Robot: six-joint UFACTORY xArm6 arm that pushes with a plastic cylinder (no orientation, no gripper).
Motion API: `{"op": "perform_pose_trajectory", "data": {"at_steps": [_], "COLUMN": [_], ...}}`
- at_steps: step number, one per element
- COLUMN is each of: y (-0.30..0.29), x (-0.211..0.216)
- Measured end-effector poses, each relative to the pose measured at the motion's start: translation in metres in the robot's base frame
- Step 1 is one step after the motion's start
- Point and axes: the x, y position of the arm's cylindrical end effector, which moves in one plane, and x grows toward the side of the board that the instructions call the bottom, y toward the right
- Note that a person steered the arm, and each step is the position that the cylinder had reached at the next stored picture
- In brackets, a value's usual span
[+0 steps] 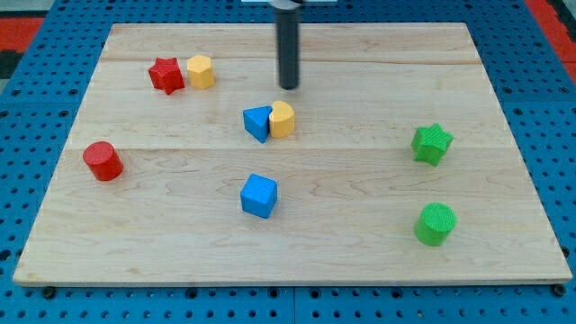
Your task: Keep arm on center top of the board
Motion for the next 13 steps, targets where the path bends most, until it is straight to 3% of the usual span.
{"op": "perform_pose_trajectory", "data": {"at_steps": [1,2,3,4,5,6,7,9,10,11,13], "y": [0.062,0.036,-0.041,-0.075,-0.047,0.022,0.065,0.025,0.016,0.065,0.18], "x": [0.0,-0.045,-0.055,-0.028,0.002,0.001,-0.046,-0.135,-0.145,-0.114,-0.01]}}
